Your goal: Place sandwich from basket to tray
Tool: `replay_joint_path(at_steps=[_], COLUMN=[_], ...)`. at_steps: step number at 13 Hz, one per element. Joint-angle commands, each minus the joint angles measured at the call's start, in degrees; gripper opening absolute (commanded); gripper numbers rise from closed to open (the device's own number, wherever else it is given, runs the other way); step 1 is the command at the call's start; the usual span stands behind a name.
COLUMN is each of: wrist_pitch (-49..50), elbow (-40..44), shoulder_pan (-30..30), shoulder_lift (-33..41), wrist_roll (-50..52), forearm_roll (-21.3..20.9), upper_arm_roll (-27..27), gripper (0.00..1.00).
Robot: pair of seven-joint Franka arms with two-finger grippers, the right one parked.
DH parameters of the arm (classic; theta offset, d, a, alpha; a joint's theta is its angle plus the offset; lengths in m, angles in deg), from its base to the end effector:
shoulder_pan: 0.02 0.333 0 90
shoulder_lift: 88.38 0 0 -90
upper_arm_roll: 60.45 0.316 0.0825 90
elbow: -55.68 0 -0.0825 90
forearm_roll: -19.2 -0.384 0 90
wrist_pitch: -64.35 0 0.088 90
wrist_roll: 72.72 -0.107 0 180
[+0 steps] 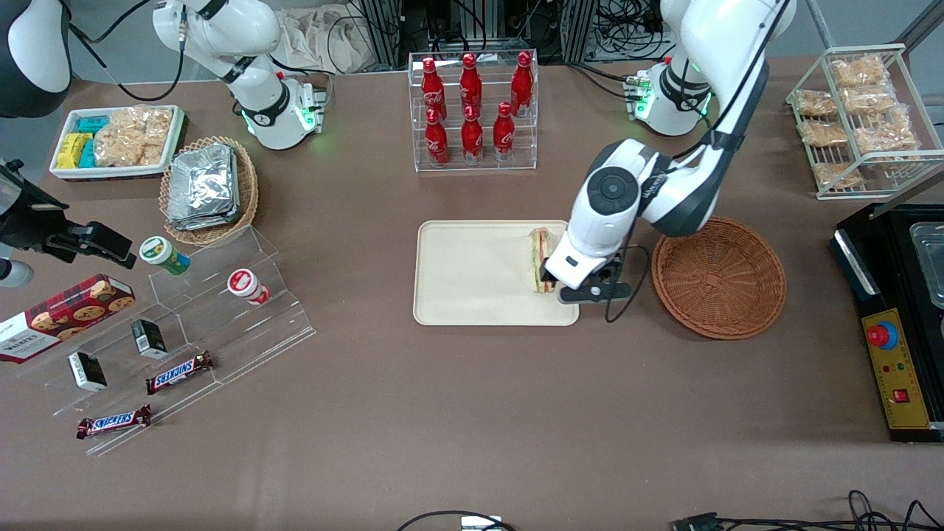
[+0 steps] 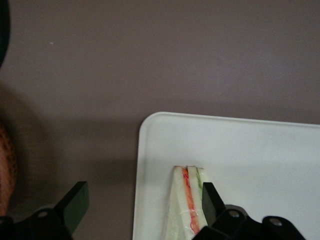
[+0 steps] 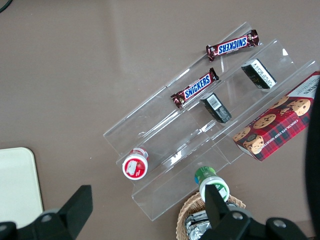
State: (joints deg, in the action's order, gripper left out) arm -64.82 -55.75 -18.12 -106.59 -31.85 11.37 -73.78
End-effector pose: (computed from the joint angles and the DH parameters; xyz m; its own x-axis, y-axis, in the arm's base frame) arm 0.5280 -0.3111 0.3231 0.9957 0.0893 0.0233 0.0899 -0.9956 -0.0247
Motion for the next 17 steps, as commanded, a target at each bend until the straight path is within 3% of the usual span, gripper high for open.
replay_joint_path(at_steps=[1,5,17], wrist_pitch=[8.2,10.78,22.46], elbow=[2.26,2.62,3.58], shoulder_pan=[-0.01,0.77,17.56], shoulder_lift=[5.01,8.71,18.21], wrist_roll=[1.41,0.8,-31.88], forearm_roll=[-0.17,0.44,7.21], upper_arm_roll=[4.16,9.71,9.72], gripper=[1.0,1.0,1.0])
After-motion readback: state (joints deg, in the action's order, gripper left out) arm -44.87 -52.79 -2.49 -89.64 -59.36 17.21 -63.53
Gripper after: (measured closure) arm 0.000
